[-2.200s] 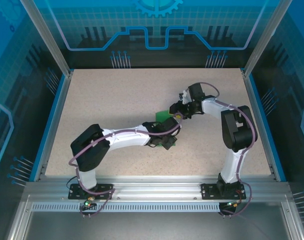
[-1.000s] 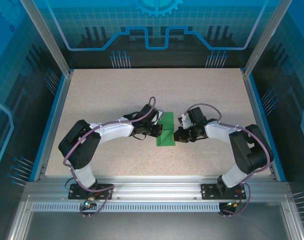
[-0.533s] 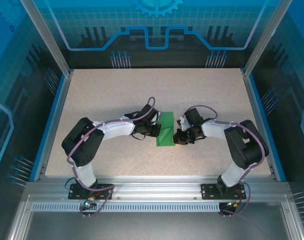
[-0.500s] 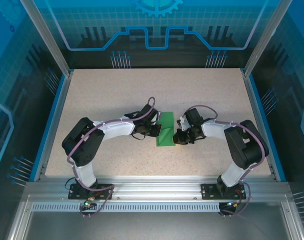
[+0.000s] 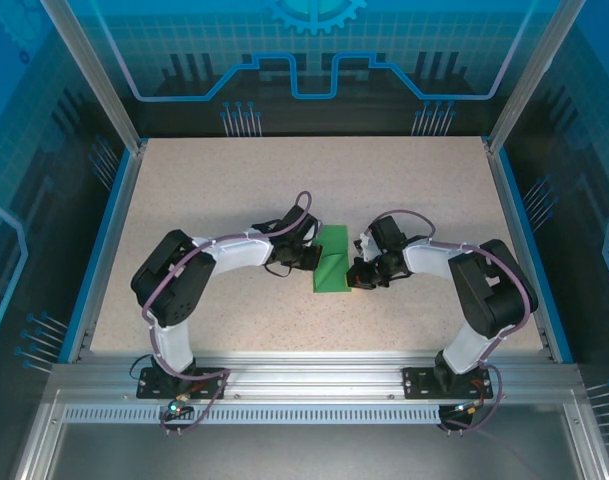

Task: Fold a paper plane with a square sheet of paper (fold left side to right side)
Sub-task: Fold the triangle a second time at the center of the table.

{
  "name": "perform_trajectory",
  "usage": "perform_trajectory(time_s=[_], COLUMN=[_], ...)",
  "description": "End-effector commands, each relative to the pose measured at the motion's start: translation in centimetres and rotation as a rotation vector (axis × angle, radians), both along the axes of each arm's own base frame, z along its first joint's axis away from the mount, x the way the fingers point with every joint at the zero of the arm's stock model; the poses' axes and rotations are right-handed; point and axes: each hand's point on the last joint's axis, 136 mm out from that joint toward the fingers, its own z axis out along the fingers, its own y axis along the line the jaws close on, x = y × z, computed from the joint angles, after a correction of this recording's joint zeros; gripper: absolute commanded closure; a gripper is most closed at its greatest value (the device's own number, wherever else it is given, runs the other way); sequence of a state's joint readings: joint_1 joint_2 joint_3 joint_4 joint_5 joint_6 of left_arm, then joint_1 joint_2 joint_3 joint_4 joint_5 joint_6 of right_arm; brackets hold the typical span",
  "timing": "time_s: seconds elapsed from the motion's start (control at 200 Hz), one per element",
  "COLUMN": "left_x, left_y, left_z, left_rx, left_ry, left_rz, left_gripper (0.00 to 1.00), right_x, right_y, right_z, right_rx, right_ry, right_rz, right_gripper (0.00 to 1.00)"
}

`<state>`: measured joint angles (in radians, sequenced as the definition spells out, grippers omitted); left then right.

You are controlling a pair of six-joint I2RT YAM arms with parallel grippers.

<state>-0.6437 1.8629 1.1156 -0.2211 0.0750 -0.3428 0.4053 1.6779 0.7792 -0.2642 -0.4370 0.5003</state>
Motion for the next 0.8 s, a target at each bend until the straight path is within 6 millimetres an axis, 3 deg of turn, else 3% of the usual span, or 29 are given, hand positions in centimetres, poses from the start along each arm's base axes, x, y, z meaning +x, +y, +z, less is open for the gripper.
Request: perform_trajectory(time_s=[0.0,0.795], left_x=[0.91,1.13], left_y=[0.41,0.83], left_z=[-0.18,-1.00], left_rx=[0.015,0.045], left_ry=[0.008,0.015], left_rz=[0.035,0.047], left_gripper=[1.00,1.00], right_x=[-1.13,-1.39], right_y=[-0.38,-0.52], right_z=[-1.09,-1.36], right_rx=[-0.049,-0.059], right_ry=[0.051,0.060], right_rz=[0.012,0.015], right_gripper=[0.97,0.97])
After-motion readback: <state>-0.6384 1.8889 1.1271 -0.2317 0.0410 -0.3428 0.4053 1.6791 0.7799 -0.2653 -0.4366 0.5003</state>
